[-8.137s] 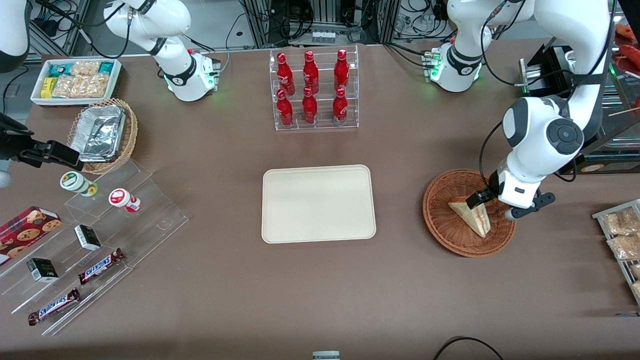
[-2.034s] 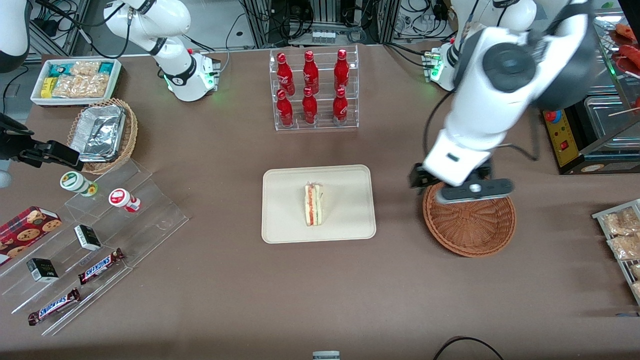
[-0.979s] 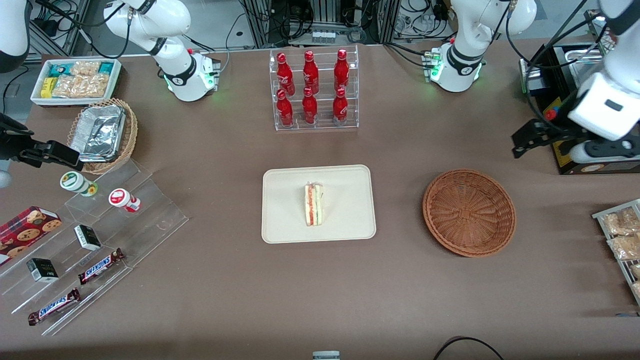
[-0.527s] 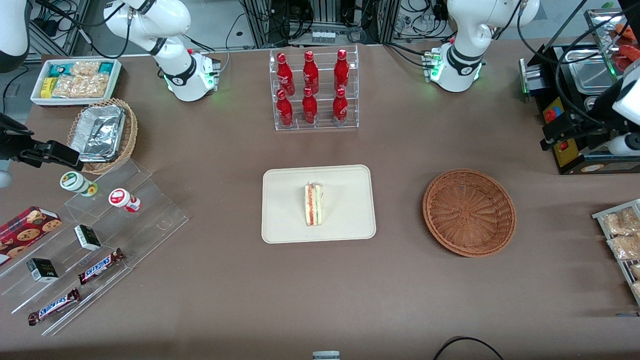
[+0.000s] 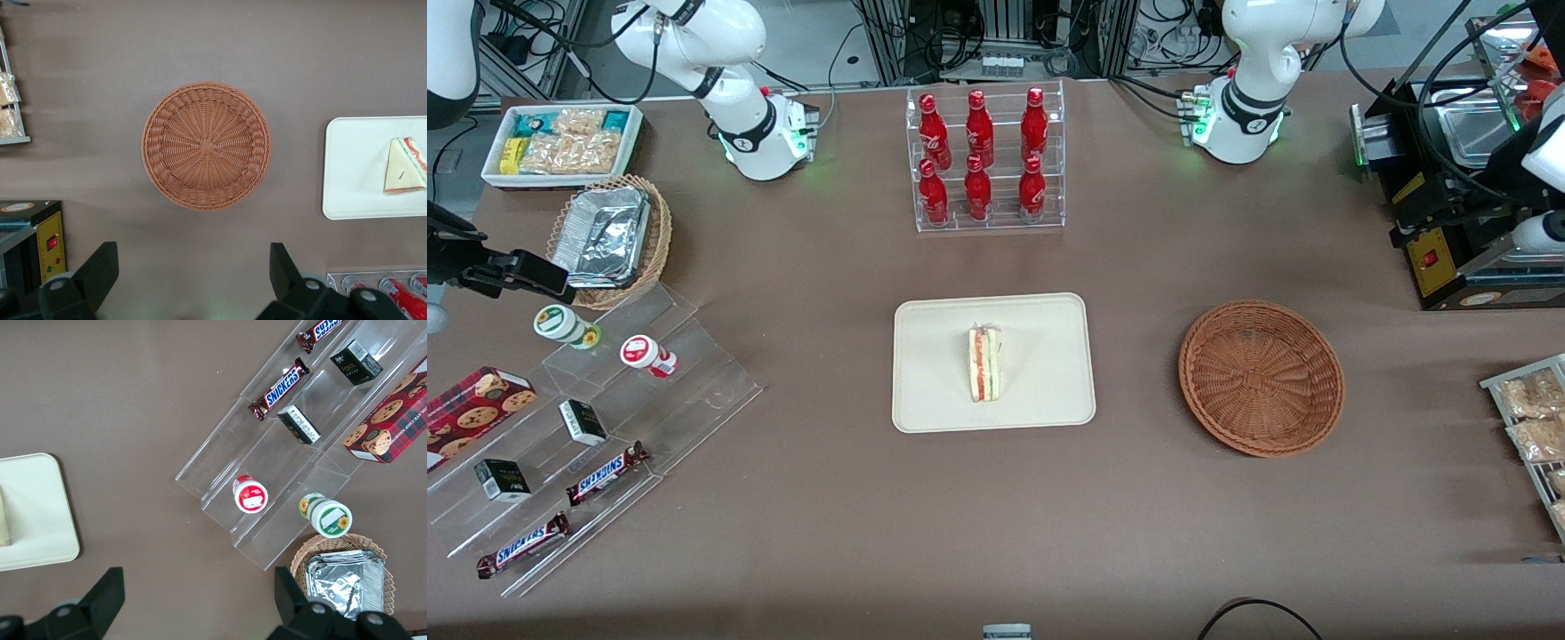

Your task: Place sandwich from basket to tray

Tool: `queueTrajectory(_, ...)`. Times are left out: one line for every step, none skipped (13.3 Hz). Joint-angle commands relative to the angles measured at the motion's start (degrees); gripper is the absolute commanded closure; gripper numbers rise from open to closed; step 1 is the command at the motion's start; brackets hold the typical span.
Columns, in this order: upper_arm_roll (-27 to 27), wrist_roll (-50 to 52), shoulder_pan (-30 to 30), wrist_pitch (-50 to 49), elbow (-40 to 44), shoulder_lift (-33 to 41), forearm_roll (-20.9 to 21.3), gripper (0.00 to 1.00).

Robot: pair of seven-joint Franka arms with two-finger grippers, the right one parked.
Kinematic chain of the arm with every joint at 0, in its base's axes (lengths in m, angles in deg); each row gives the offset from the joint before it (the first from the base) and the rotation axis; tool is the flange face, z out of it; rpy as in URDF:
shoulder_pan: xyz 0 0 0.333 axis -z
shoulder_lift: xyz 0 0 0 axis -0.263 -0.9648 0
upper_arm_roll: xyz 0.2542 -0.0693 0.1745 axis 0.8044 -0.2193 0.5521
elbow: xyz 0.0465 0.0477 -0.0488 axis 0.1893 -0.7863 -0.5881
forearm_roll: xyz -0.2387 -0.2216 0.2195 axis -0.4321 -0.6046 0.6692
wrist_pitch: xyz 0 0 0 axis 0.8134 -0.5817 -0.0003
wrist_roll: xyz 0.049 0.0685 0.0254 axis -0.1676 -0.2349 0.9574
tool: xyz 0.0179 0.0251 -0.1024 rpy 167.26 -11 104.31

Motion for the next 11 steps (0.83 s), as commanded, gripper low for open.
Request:
queueTrajectory(-0.38,-0.71,0.15,-1.41,-1.2,1.71,0.46,0.0)
queueTrajectory(-0.38,-0.62,0.15,-1.59,-1.55,2.15,0.46,0.0)
queueTrajectory(-0.38,-0.53,0.15,-2.46,-1.72,2.85,0.37,0.0)
queueTrajectory(-0.3,-0.53,0.15,-3.08,-1.38,2.94,0.46,0.0)
queueTrajectory(-0.38,-0.44,0.15,-3.08,-0.85,2.6,0.81,0.0)
queueTrajectory(-0.38,-0.62,0.15,-3.17,-0.85,2.42,1.68,0.0)
queueTrajectory(-0.38,-0.62,0.15,-3.09,-0.76,1.64,2.13,0.0)
queueTrajectory(-0.38,-0.18,0.15,-3.0,0.02,0.93,2.13,0.0)
queueTrajectory(-0.38,-0.35,0.06,-2.91,0.29,0.32,2.13,0.0)
queueTrajectory(-0.38,-0.35,-0.03,-2.91,0.3,0.22,2.39,0.0)
queueTrajectory(-0.38,-0.35,-0.12,-3.0,0.3,0.22,2.39,0.0)
